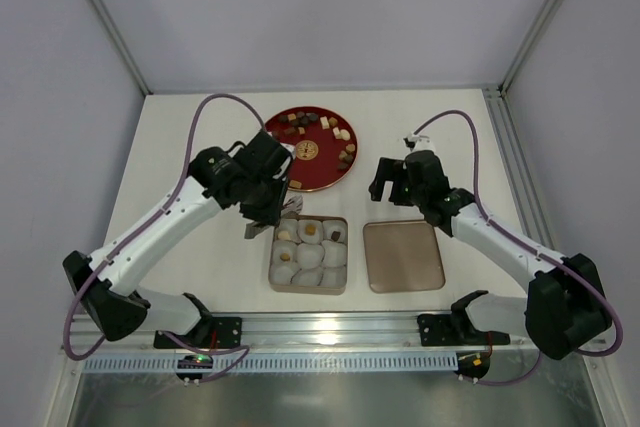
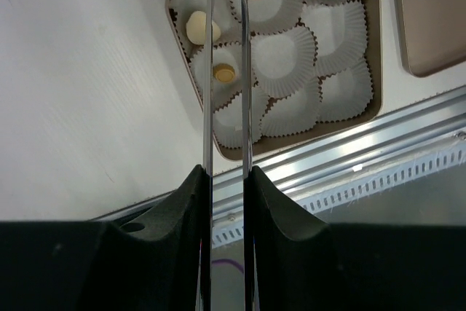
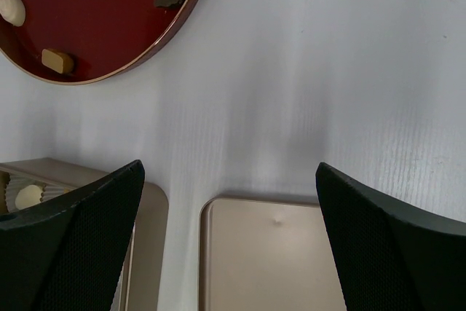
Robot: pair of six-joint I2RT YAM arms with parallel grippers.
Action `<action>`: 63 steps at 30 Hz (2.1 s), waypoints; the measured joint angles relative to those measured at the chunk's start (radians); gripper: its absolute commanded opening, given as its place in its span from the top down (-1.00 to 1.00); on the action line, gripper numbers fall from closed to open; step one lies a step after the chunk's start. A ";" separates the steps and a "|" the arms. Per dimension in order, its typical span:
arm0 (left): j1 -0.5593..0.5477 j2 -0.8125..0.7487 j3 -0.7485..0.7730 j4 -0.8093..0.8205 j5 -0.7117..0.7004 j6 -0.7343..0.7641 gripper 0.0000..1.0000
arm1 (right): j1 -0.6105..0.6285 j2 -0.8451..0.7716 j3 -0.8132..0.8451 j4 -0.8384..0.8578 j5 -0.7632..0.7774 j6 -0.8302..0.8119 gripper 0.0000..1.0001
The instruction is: Pack the chocolate
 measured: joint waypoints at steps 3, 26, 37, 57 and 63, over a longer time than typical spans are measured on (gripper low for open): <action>-0.045 -0.043 -0.042 0.002 0.000 -0.025 0.45 | 0.000 0.008 0.009 0.000 0.008 0.000 -1.00; -0.312 -0.130 -0.225 0.033 -0.008 -0.179 0.38 | 0.000 0.039 0.024 0.000 0.040 0.000 -0.99; -0.319 -0.127 -0.248 0.054 -0.012 -0.182 0.35 | 0.000 0.039 0.024 0.000 0.040 0.000 -0.99; -0.322 -0.108 -0.266 0.061 -0.031 -0.182 0.25 | 0.000 0.039 0.024 0.000 0.040 0.000 -0.99; -0.322 -0.106 -0.233 0.060 -0.039 -0.179 0.25 | 0.000 0.039 0.024 -0.001 0.040 -0.001 -0.99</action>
